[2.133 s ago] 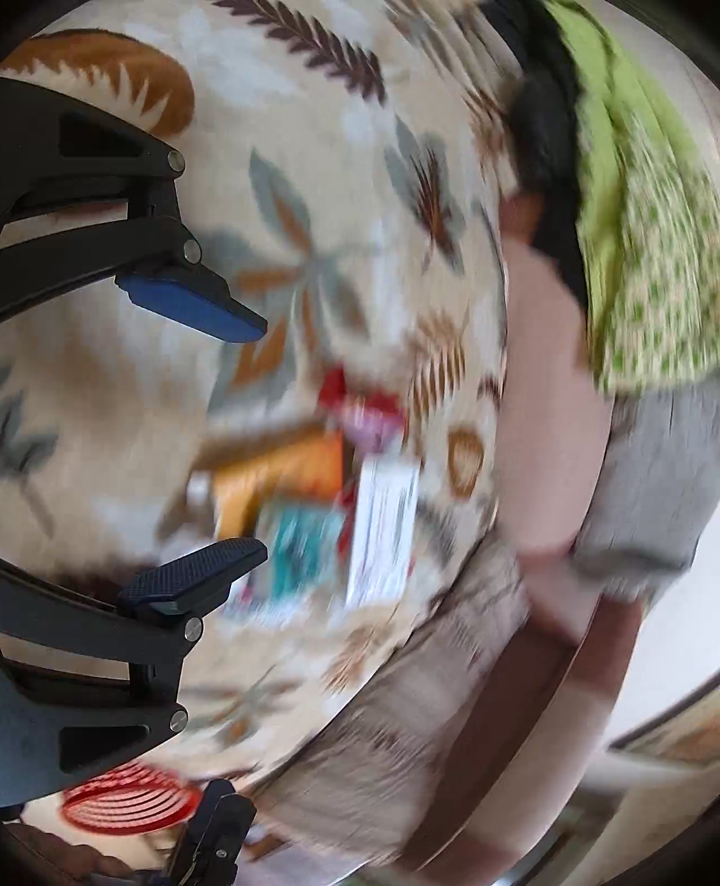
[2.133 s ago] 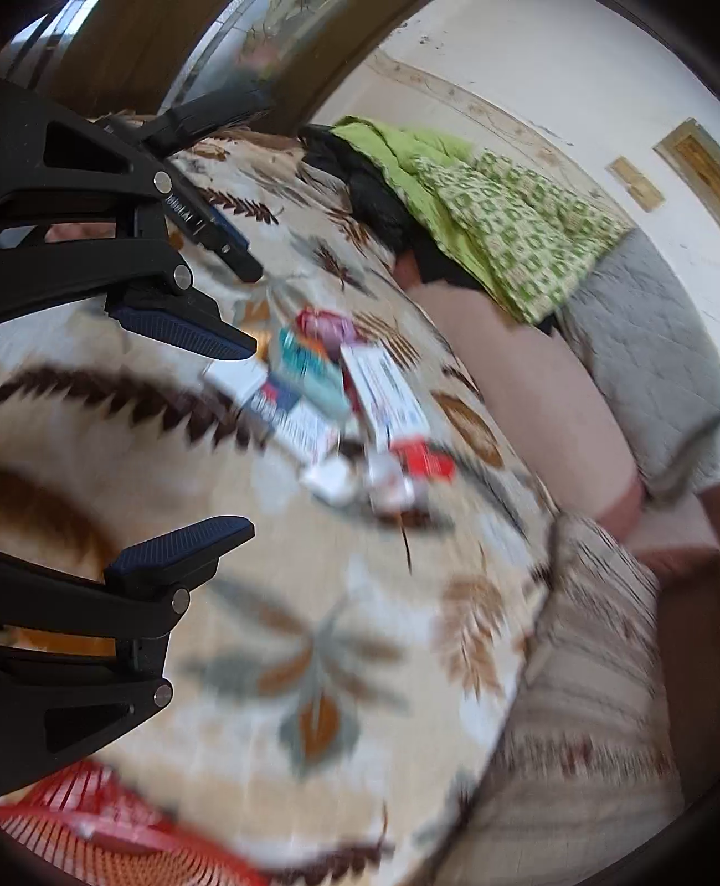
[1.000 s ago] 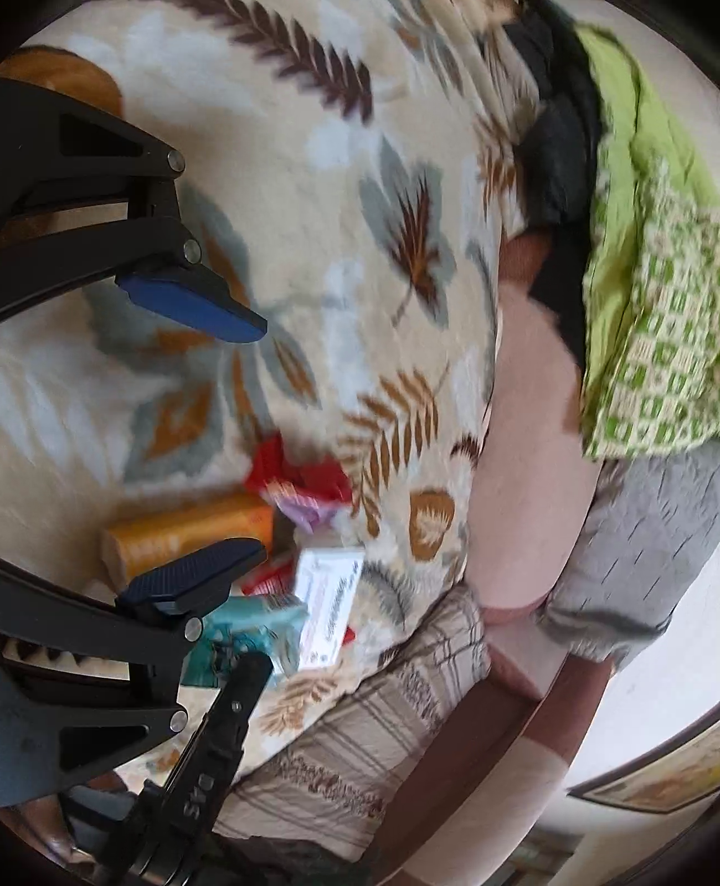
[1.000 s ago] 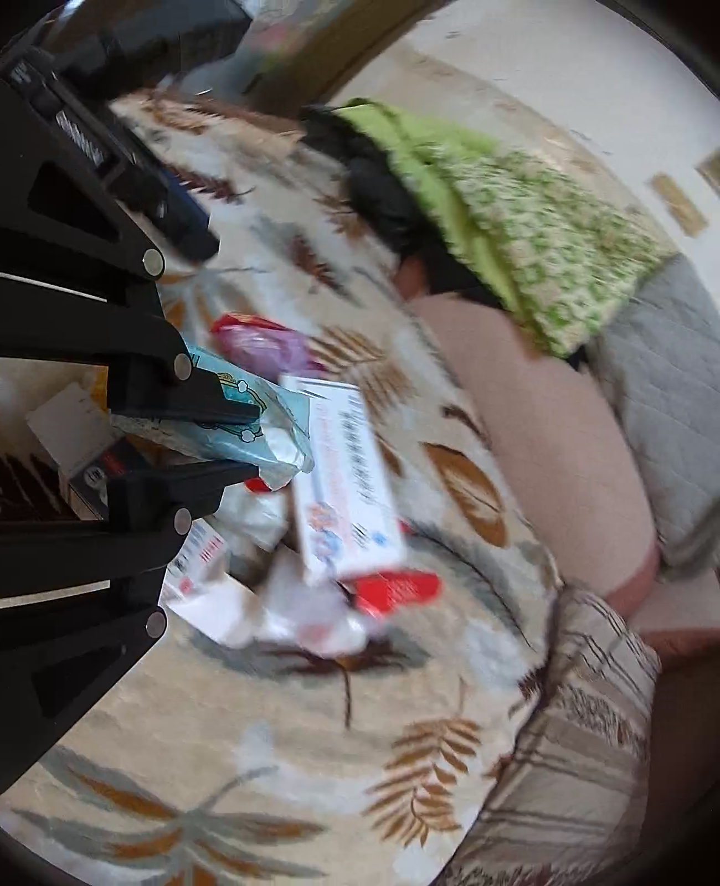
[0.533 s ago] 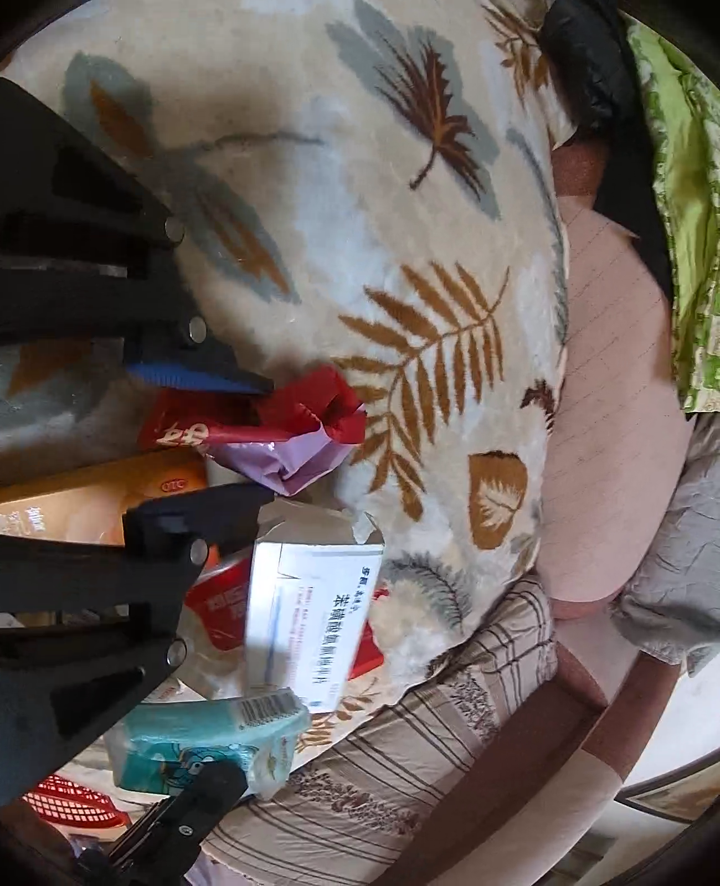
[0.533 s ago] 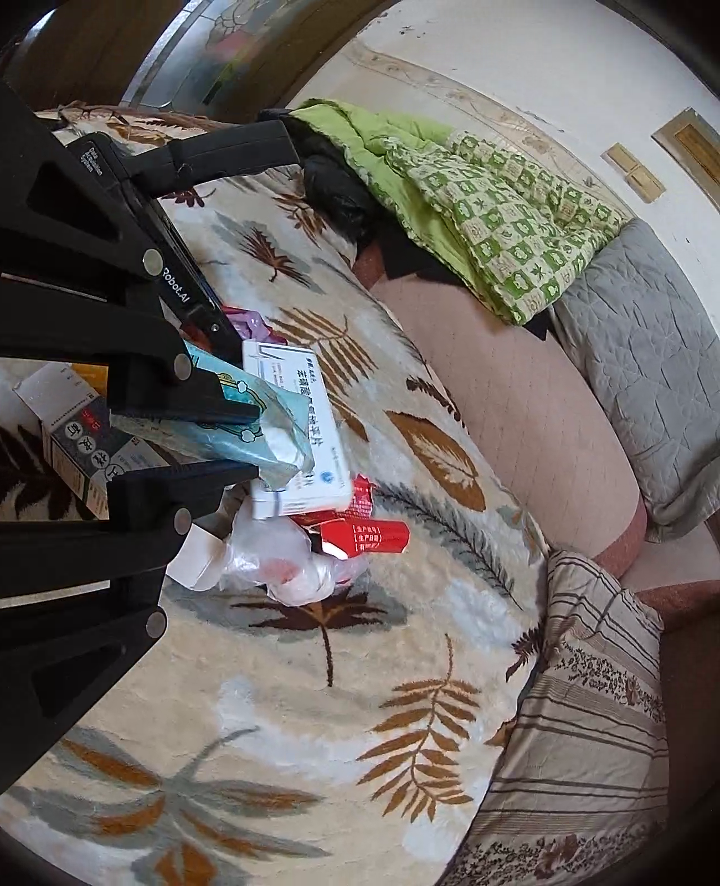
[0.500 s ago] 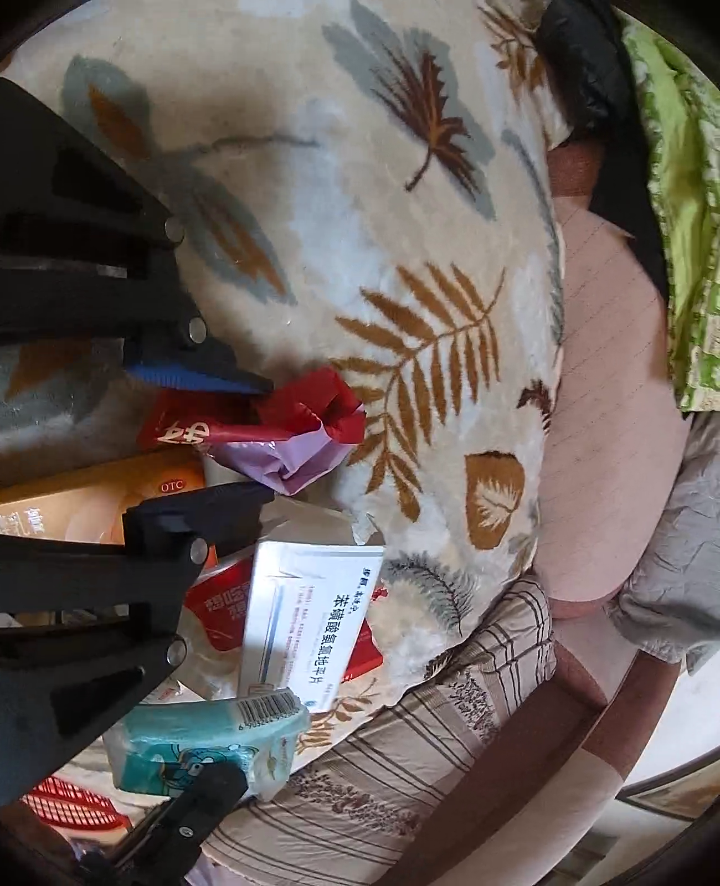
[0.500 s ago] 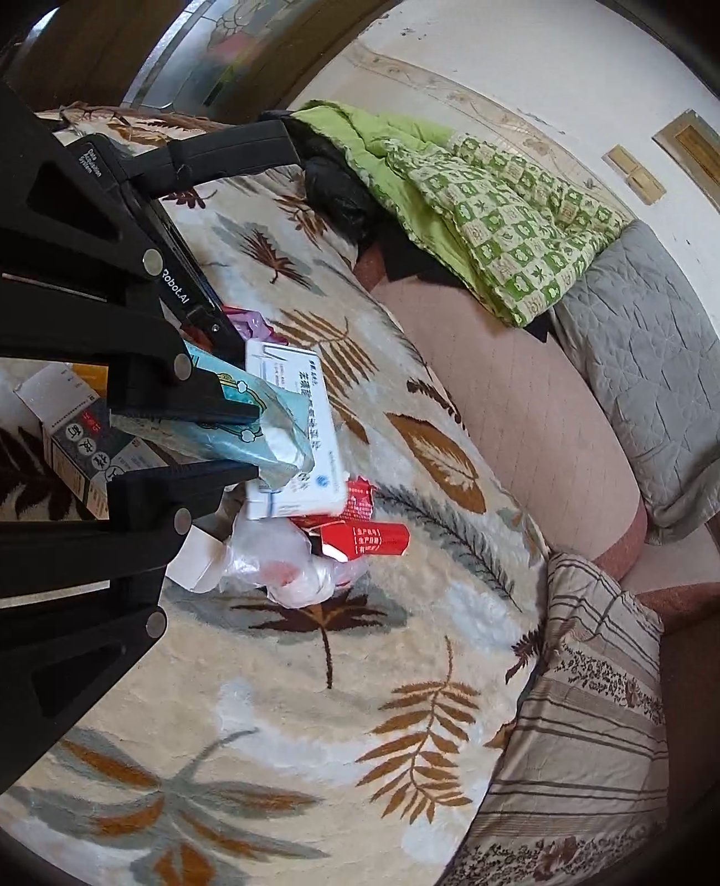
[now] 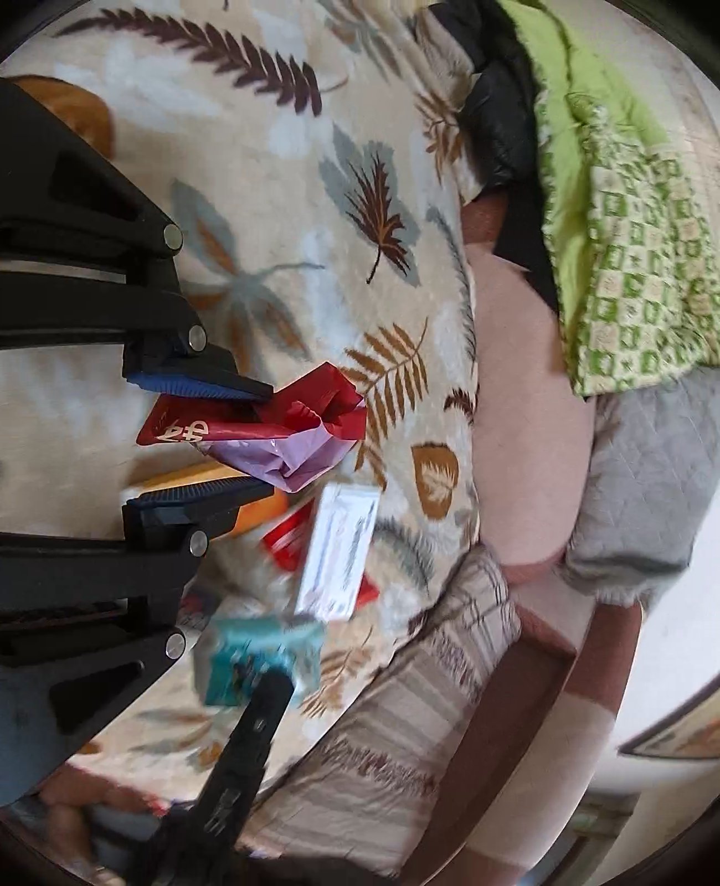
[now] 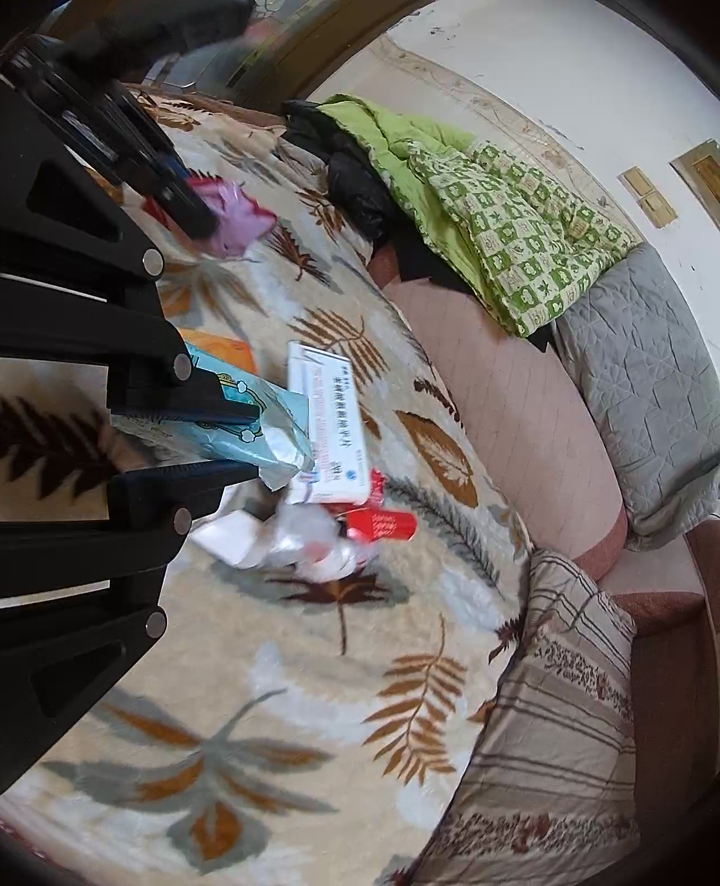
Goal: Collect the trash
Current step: 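Lift the tissue pack and wrapper up from the pile with both tools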
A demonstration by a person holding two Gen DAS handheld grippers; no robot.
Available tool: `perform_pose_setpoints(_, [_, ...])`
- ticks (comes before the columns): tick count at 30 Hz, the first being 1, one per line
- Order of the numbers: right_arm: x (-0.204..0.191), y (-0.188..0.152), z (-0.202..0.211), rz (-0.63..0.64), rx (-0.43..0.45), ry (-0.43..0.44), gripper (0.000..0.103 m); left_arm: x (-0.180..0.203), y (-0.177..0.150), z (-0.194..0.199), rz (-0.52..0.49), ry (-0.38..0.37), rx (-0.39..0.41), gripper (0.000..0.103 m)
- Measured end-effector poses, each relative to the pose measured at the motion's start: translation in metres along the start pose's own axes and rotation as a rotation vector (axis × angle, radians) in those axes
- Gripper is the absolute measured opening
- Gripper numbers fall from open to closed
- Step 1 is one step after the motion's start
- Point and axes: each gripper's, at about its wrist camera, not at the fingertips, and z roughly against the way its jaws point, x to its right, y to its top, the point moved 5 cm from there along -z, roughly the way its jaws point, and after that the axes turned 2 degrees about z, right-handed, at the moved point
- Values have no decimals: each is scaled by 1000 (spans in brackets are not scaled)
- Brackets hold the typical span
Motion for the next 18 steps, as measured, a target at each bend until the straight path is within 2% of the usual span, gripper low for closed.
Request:
perform_pose_setpoints(4, [-2, -16, 29, 37, 28, -17, 14, 14, -22, 35, -58, -11, 31, 26])
perform_pose_setpoints(11, [-10, -61, 71, 109, 34, -36, 14, 24, -56, 76, -92, -25, 68, 26])
perform_pose_setpoints(14, [-15, -72, 77, 128, 30, -38, 14, 20, -69, 81, -76, -33, 59, 26])
perform_pose_setpoints(18, [-18, -82, 75, 125, 6, -34, 14, 14, -82, 79, -75, -2, 55, 26])
